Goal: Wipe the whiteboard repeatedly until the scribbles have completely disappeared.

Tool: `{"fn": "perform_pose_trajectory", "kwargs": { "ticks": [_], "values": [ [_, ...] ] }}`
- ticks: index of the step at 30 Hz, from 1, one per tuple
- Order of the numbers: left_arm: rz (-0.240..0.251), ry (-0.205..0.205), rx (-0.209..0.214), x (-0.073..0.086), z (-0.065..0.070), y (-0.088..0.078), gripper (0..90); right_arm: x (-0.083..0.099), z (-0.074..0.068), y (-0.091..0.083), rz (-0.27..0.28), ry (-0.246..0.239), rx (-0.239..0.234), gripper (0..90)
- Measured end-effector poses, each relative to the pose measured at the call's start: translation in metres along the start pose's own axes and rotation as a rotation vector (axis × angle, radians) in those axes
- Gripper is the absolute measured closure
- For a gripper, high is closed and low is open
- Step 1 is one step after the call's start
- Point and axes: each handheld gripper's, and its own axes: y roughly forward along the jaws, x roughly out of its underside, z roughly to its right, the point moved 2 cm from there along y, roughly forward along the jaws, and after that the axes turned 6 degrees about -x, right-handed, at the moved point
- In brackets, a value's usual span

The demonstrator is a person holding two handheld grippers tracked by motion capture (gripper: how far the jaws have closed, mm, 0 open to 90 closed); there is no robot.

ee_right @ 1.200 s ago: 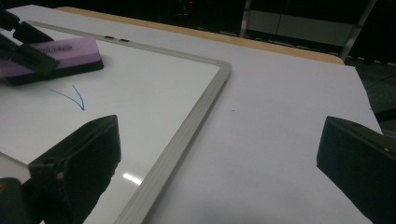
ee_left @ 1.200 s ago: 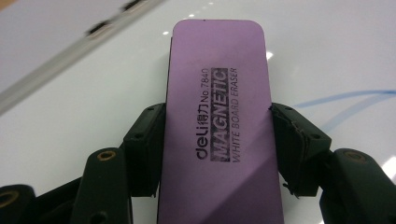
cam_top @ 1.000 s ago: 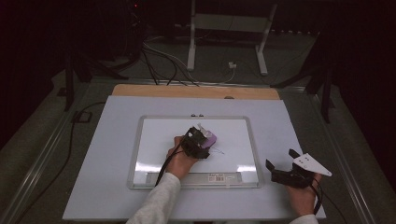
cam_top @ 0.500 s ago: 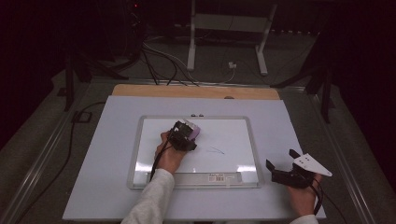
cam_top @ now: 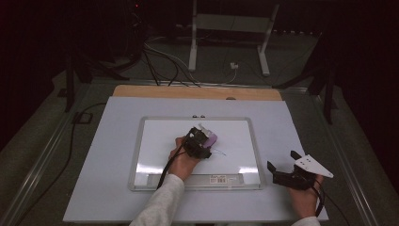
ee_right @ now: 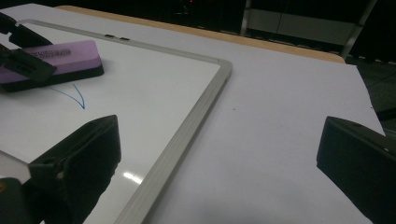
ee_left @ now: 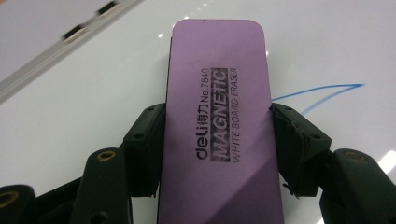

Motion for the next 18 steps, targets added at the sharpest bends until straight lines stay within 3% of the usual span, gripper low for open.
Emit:
{"fn": "perform_pose_trajectory", "kwargs": {
  "ticks": [5,13,16,18],
  "values": [
    [0.005,0.022,0.03,-0.004,0.011,-0.001,41.9,0.0,0.0,0.0,0.001,0.003,0.001,0.1],
    [0.032,0.101,0.125,-0.007,0.029,-0.003,41.9,0.0,0.0,0.0,0.003,0.003,0.001,0.1],
    [0.028,0.089,0.128,-0.007,0.028,-0.002,41.9,0.0,0.001,-0.001,0.004,0.004,0.003,0.1],
    [0.02,0.082,0.095,-0.007,0.024,-0.002,41.9,0.0,0.001,-0.002,0.004,0.006,0.005,0.1]
  ]
}}
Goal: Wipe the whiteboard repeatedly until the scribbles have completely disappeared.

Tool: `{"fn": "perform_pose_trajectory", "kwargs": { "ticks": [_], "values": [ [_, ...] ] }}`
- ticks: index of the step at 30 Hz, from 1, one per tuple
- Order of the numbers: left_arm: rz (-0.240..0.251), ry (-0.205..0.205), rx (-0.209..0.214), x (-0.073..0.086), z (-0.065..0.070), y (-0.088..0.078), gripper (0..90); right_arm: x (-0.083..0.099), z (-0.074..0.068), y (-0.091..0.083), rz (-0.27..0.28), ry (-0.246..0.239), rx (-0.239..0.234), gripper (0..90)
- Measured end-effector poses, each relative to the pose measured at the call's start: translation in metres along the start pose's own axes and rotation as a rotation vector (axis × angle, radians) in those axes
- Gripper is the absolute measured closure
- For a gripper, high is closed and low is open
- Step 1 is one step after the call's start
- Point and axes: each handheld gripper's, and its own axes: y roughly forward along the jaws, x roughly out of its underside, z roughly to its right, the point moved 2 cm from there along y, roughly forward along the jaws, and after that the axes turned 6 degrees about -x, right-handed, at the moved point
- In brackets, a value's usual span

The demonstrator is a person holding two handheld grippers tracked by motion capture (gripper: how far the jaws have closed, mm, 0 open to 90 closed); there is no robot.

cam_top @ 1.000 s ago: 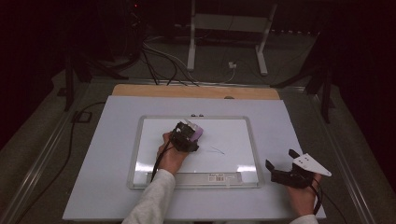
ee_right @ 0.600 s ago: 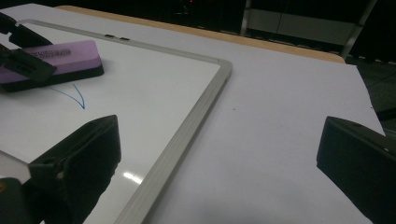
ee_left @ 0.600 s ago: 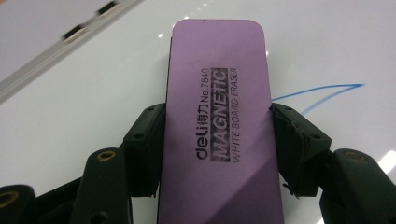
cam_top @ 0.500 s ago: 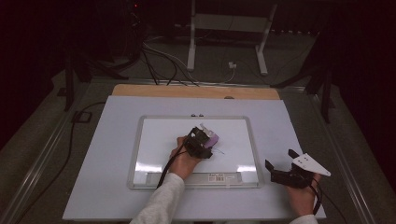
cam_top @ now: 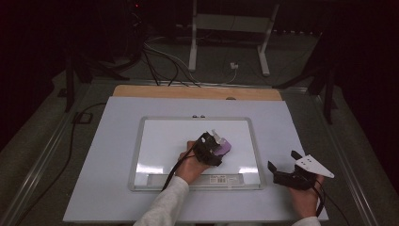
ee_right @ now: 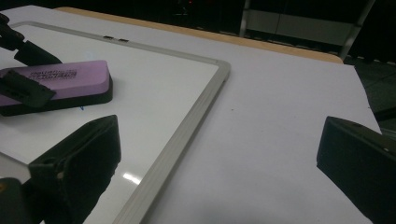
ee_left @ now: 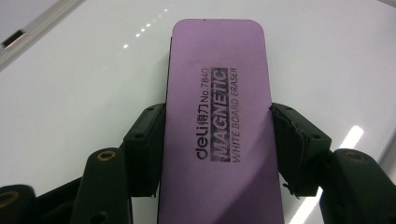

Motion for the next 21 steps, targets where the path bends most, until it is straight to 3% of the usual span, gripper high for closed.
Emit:
{"fn": "perform_pose_trajectory", "kwargs": {
  "ticks": [4,7,9,11,21],
  "values": [
    [-0.02,-0.041,-0.07,0.002,-0.011,0.0,41.9,0.0,0.001,-0.001,0.002,0.001,0.001,0.1],
    [-0.03,-0.063,-0.086,0.002,-0.014,0.0,41.9,0.0,0.001,-0.001,0.003,0.001,0.002,0.1],
    [-0.029,-0.051,-0.094,0.002,-0.012,0.0,42.0,0.0,0.001,-0.001,0.001,0.001,0.002,0.1],
    [-0.018,-0.03,-0.056,0.002,-0.009,0.0,42.0,0.0,0.0,0.0,0.0,0.0,0.001,0.1],
    [0.007,0.116,0.05,0.002,0.016,-0.007,41.9,0.0,0.0,0.0,-0.001,-0.004,-0.001,0.1]
  ]
}}
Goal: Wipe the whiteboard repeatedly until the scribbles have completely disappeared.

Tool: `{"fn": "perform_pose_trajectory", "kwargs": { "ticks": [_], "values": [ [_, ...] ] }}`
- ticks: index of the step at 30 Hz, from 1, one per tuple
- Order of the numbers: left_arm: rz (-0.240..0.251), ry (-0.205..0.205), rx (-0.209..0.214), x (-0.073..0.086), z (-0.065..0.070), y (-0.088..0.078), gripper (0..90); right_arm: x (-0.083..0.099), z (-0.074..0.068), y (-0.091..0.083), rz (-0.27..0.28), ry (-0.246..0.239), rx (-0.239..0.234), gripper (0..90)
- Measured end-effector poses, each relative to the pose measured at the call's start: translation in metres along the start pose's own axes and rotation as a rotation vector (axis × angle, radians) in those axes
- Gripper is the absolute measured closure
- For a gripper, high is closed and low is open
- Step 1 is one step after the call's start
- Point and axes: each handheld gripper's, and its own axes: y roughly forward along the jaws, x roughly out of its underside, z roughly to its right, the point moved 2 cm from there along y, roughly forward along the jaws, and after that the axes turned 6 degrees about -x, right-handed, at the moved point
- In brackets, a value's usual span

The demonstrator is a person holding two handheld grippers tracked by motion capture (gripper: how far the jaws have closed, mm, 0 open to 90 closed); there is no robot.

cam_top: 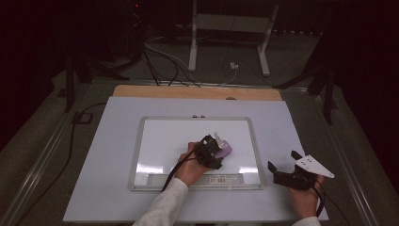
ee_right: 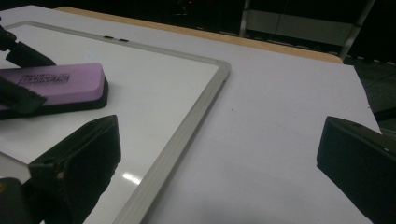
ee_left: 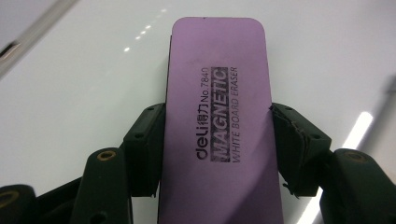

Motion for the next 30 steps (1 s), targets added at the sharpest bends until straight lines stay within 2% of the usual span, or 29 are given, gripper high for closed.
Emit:
{"fn": "perform_pose_trajectory", "kwargs": {
  "ticks": [3,5,13,16,18,22,26,28,30],
  "values": [
    [0.004,0.011,0.01,0.0,0.002,0.0,41.9,0.0,0.0,0.0,0.0,-0.001,-0.001,0.1],
    [-0.002,-0.006,0.01,0.0,0.0,0.0,42.0,0.0,0.0,0.0,0.0,-0.001,0.0,0.1],
    [-0.045,-0.074,-0.134,0.005,-0.02,0.0,42.0,0.0,0.001,-0.001,0.002,0.004,0.003,0.1],
    [-0.052,-0.102,-0.139,0.008,-0.025,0.0,42.0,0.0,0.001,-0.001,0.001,0.003,0.003,0.1],
    [-0.052,-0.089,-0.146,0.007,-0.024,0.0,42.0,0.0,0.001,-0.001,0.001,0.004,0.003,0.1],
    [-0.033,-0.07,-0.105,0.005,-0.015,0.0,42.0,0.0,0.0,0.0,0.0,-0.001,0.001,0.1],
    [-0.01,-0.037,-0.03,0.002,-0.004,0.0,42.0,0.0,-0.001,0.0,-0.001,-0.001,0.0,0.1],
    [-0.008,-0.01,-0.017,0.001,0.0,-0.001,41.9,0.0,0.0,0.0,-0.001,-0.001,0.001,0.1],
    [-0.005,-0.007,0.009,0.0,0.001,-0.001,41.9,0.0,0.0,0.0,-0.001,0.0,0.001,0.1]
  ]
}}
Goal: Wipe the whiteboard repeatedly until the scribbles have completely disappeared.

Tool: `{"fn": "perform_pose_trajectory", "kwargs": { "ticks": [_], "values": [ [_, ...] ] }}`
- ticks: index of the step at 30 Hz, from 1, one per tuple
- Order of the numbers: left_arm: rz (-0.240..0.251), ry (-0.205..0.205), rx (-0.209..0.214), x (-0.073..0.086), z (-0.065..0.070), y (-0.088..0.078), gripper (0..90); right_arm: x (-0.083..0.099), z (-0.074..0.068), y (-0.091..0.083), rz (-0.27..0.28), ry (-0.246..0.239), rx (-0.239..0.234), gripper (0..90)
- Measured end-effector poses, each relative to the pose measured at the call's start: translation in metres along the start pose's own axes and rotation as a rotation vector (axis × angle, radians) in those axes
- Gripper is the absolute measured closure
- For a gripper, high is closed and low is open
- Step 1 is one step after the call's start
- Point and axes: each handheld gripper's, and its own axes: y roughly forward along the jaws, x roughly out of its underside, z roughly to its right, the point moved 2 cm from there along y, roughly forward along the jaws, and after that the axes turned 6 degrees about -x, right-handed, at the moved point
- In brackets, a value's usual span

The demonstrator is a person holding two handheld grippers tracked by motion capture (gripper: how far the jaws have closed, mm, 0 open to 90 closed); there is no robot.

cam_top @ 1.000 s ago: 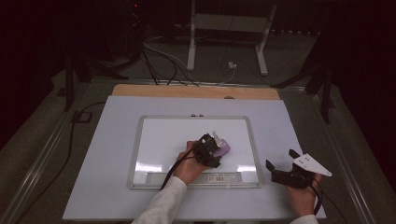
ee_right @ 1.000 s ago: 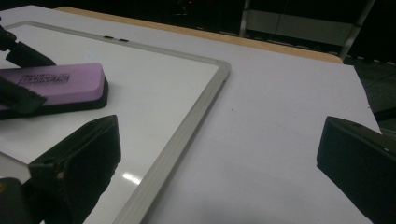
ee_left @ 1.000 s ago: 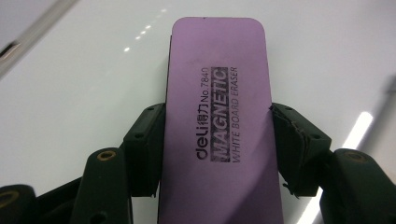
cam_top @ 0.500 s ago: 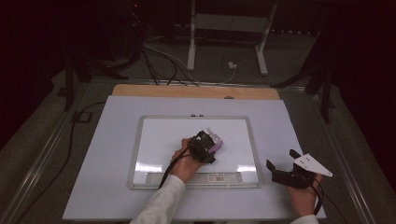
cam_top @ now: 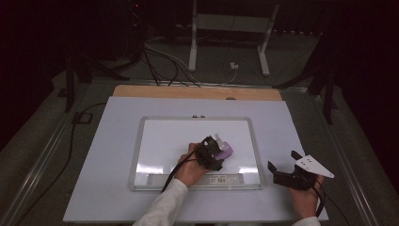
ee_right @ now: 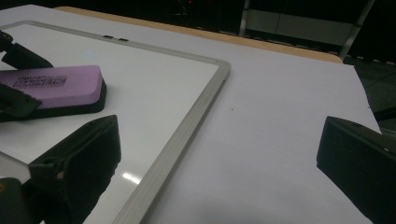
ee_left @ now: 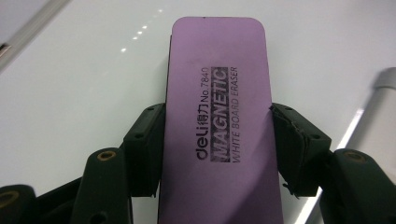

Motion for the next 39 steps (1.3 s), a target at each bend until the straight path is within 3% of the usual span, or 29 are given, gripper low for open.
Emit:
{"fn": "perform_pose_trajectory", "kwargs": {
  "ticks": [3,6,13,16,21,27,28,30,39],
  "values": [
    [-0.003,-0.013,0.003,0.0,-0.002,0.001,41.9,0.0,0.0,0.0,0.0,0.0,0.0,0.1],
    [-0.014,-0.028,-0.026,0.0,-0.006,0.001,42.0,0.0,0.0,0.0,0.0,0.001,0.001,0.1],
    [-0.05,-0.071,-0.15,0.005,-0.024,0.001,42.0,0.0,0.001,-0.001,0.001,0.003,0.002,0.1],
    [-0.048,-0.069,-0.164,0.004,-0.022,0.001,42.0,0.0,0.001,0.0,0.001,0.002,0.001,0.1],
    [-0.025,-0.044,-0.116,0.001,-0.012,0.002,42.0,0.0,0.0,0.0,0.0,-0.001,-0.001,0.1],
    [0.009,0.019,-0.007,-0.002,0.003,0.001,41.9,0.0,0.0,0.0,0.0,0.0,0.0,0.1],
    [0.008,0.028,-0.008,-0.002,0.004,0.001,41.9,0.0,0.0,0.0,0.0,0.0,0.0,0.1],
    [0.002,-0.002,-0.009,-0.002,0.002,0.001,41.9,0.0,0.0,0.0,0.0,0.0,0.001,0.1],
    [-0.035,-0.087,-0.119,0.004,-0.02,0.002,42.0,0.0,0.001,-0.002,0.003,0.005,0.003,0.1]
  ]
}}
